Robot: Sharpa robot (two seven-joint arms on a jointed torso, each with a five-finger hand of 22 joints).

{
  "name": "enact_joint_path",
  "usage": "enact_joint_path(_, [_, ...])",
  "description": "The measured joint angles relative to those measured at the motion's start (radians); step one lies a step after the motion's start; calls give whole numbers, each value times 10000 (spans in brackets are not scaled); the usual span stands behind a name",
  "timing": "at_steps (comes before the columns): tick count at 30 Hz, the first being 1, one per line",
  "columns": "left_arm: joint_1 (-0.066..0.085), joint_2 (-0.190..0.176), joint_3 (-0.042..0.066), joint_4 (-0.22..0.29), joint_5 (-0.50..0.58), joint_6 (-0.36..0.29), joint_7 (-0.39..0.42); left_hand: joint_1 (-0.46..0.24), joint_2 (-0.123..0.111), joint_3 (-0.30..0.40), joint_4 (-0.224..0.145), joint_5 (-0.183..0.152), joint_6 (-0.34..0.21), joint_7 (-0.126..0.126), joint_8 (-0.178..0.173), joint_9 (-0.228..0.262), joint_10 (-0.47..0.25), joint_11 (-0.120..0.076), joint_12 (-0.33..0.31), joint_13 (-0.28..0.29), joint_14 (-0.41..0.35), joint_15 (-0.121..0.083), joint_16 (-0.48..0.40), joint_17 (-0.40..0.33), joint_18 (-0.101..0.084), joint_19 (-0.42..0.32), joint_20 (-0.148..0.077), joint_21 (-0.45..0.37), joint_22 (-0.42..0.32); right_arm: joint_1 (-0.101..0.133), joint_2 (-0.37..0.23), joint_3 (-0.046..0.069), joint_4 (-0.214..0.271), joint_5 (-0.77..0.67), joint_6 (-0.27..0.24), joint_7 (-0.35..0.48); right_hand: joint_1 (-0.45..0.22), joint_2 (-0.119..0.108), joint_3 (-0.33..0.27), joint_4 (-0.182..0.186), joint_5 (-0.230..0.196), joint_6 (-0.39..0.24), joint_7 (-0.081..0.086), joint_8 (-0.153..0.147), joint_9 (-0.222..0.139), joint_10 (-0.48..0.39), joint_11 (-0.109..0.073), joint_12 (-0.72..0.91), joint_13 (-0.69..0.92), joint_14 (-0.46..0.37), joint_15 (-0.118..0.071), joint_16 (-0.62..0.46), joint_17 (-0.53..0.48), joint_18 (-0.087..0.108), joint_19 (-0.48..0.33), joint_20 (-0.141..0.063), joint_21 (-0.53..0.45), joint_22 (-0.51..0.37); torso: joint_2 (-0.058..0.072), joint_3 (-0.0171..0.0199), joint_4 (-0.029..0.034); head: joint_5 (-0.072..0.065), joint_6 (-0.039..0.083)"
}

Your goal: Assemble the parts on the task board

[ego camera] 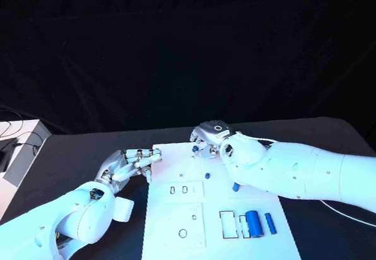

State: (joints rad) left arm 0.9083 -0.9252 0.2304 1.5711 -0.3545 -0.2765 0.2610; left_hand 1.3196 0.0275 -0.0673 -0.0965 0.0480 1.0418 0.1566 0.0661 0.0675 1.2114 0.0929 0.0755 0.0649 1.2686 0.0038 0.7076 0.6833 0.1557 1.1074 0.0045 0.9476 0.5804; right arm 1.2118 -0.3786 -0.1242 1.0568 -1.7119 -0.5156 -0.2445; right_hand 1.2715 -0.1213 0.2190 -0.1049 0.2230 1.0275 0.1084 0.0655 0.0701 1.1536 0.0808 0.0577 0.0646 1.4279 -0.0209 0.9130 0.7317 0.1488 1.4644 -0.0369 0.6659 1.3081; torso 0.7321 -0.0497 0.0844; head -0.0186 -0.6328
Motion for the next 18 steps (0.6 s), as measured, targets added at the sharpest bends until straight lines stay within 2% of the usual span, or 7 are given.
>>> enact_joint_path(7, [0,-3,0,-34,0,-6,0,0,0,0,0,0,0,0,0,0,0,0,0,0,0,0,0,-7,0,0,0,0,2,14,-402,3,429,120,-117,67,0,0,-27,27,0,5,5,0,0,138,-27,0,0,0,-1,0,-48,-9,-1,0,13,-1,8,0,-3,-21,29])
enact_joint_path(10, [0,0,0,-51,0,-7,0,0,0,0,0,0,0,-1,0,0,0,0,0,0,0,0,0,-9,0,0,0,0,10,28,-732,40,783,253,-194,126,41,41,63,20,93,171,168,0,0,459,-82,0,0,52,-25,0,-48,-16,0,0,308,-1,8,1,-6,-34,53])
enact_joint_path(11, [0,2,-1,-59,0,-7,3,0,0,0,0,0,0,-1,0,0,0,0,0,0,0,0,0,-9,0,0,0,0,10,42,-924,67,979,356,-230,165,41,42,176,2,93,260,248,0,0,604,-87,0,-1,56,-21,33,-45,-22,-1,0,448,-1,8,3,-8,-35,59])
enact_joint_path(14, [-2,-1,-1,-87,0,-7,16,0,0,0,0,0,0,-1,0,-1,0,0,0,0,0,0,0,-9,0,0,1,0,11,122,-1471,146,1575,702,-302,282,40,41,286,0,66,388,344,0,0,818,-85,0,-1,71,-9,190,41,-72,-1,1,749,-1,6,12,-27,-35,92])
enact_joint_path(18, [-3,0,-1,-154,0,-7,37,0,0,0,0,0,0,-2,0,0,-71,-1,0,0,0,0,-1,-38,0,-33,33,-75,11,263,-2228,231,2394,1324,-351,478,151,-71,181,-38,-81,280,462,0,-9,1056,-105,248,106,30,-54,193,74,-125,-2,1,554,-2,-14,26,-75,-28,136])
